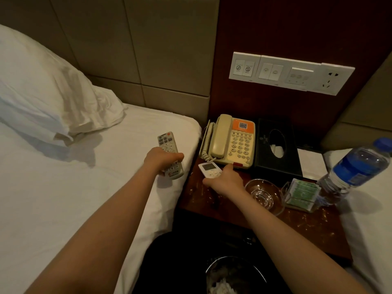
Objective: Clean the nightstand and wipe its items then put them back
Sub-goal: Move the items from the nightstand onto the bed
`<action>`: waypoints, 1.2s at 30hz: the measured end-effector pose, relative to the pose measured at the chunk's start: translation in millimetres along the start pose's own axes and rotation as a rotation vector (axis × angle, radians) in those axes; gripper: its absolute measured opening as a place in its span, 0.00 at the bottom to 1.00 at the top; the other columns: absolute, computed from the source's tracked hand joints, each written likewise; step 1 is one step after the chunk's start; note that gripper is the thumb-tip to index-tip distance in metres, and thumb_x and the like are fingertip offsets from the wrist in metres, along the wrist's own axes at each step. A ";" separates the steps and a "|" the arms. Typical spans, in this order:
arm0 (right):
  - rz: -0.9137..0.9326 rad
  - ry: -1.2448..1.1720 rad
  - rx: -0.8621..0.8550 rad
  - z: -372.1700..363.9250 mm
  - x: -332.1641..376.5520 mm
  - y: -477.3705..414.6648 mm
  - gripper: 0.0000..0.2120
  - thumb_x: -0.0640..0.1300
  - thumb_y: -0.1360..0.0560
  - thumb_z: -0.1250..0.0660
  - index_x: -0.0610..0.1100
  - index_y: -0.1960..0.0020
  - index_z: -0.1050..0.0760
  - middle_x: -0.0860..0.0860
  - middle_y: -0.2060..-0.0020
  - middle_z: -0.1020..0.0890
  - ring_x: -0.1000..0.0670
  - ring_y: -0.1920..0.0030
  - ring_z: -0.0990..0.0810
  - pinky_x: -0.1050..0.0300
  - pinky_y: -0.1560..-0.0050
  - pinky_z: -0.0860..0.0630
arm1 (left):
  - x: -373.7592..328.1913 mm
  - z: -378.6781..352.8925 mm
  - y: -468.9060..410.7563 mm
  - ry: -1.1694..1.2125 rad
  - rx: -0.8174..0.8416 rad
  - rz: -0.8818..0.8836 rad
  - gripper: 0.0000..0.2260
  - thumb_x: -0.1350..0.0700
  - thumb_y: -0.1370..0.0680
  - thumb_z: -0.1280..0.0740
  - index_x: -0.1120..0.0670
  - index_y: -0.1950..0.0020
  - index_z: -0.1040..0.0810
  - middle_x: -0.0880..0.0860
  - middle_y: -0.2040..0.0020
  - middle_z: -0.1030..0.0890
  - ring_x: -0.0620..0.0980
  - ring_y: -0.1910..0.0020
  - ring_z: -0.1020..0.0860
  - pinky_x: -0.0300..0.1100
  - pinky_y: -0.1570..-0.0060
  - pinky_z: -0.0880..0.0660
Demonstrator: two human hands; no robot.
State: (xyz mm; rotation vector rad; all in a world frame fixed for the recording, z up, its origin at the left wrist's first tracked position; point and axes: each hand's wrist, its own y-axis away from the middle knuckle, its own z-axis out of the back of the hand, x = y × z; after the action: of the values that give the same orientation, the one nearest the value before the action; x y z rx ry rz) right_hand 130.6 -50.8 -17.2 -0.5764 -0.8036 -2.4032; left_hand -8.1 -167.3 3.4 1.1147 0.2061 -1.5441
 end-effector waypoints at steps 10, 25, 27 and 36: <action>0.193 0.055 -0.051 -12.7 27.4 0.9 0.31 0.64 0.35 0.31 0.48 0.39 0.32 0.49 0.44 0.23 0.45 0.45 0.23 0.51 0.50 0.23 | 16.6 11.4 -12.4 0.095 -0.019 0.052 0.20 0.53 0.31 0.26 0.59 0.43 0.25 0.59 0.46 0.22 0.57 0.47 0.21 0.46 0.60 0.24; 0.273 0.146 -0.218 -19.1 95.3 -54.8 0.33 0.67 0.33 0.35 0.44 0.39 0.29 0.47 0.46 0.21 0.44 0.45 0.23 0.57 0.59 0.31 | 14.9 35.7 -58.8 0.324 -0.078 0.090 0.23 0.56 0.29 0.29 0.62 0.37 0.30 0.61 0.42 0.24 0.58 0.48 0.23 0.48 0.53 0.23; 0.269 0.150 -0.211 -21.2 105.1 -66.3 0.33 0.67 0.34 0.35 0.44 0.40 0.28 0.47 0.46 0.21 0.44 0.45 0.23 0.57 0.59 0.31 | 14.0 38.1 -67.3 0.405 -0.092 0.098 0.23 0.56 0.27 0.30 0.61 0.36 0.31 0.61 0.40 0.25 0.59 0.45 0.24 0.50 0.54 0.24; 0.216 -0.138 -0.136 -41.1 134.7 -115.2 0.27 0.58 0.32 0.29 0.43 0.40 0.28 0.46 0.43 0.22 0.45 0.43 0.24 0.58 0.57 0.33 | 3.9 41.9 -104.7 0.701 -0.150 0.173 0.27 0.49 0.26 0.32 0.53 0.30 0.35 0.53 0.36 0.25 0.53 0.43 0.23 0.46 0.55 0.28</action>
State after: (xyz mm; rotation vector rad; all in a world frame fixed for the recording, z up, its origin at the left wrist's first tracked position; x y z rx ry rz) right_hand -51.2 -46.3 -22.5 -0.8455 -0.6026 -2.2489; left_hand -117.9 -164.0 -22.4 1.4739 0.6664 -0.9212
